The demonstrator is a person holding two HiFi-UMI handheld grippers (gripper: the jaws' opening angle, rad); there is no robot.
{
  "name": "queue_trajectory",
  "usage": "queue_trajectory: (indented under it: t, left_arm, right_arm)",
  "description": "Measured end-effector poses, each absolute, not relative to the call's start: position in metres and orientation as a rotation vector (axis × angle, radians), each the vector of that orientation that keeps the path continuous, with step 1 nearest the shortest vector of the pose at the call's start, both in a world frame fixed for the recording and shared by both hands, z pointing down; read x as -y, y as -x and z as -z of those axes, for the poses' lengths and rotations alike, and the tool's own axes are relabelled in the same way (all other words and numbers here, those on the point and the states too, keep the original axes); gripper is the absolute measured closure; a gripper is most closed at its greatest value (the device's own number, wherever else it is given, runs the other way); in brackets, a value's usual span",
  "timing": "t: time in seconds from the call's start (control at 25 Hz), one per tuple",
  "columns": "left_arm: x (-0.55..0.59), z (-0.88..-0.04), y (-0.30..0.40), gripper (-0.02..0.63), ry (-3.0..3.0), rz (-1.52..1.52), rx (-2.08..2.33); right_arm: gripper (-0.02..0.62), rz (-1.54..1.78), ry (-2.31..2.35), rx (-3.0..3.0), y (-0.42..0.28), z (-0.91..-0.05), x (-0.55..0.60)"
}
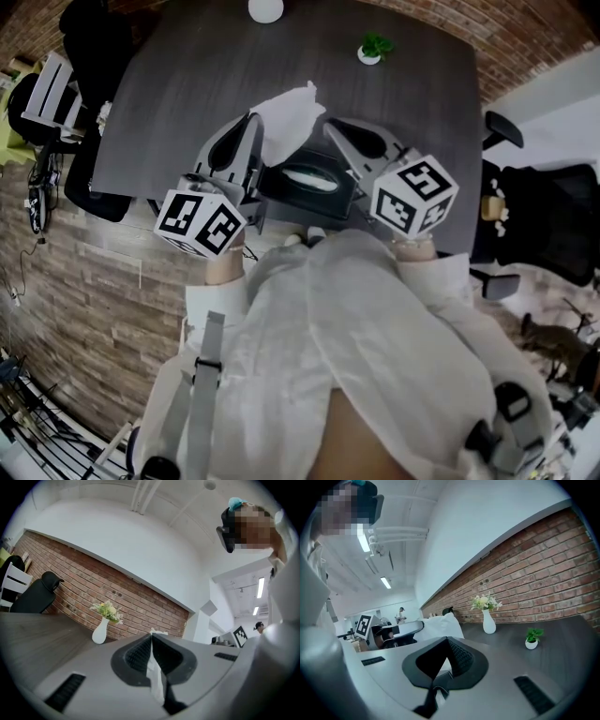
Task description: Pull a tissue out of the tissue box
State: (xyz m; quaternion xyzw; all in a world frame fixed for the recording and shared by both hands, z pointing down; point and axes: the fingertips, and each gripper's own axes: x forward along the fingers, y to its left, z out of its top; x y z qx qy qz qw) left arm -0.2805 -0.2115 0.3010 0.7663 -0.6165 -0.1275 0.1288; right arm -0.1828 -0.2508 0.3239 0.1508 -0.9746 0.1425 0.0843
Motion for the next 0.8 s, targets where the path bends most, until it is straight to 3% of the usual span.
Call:
queue_trajectory:
  t: [0.8]
  left_arm:
    - [0.212,-0.309,0.269,0.6,-2.236,0.343,1.726]
  right_arm:
    - [0.592,-0.442,-0.474,2.853,0.172,-0.336,0.246]
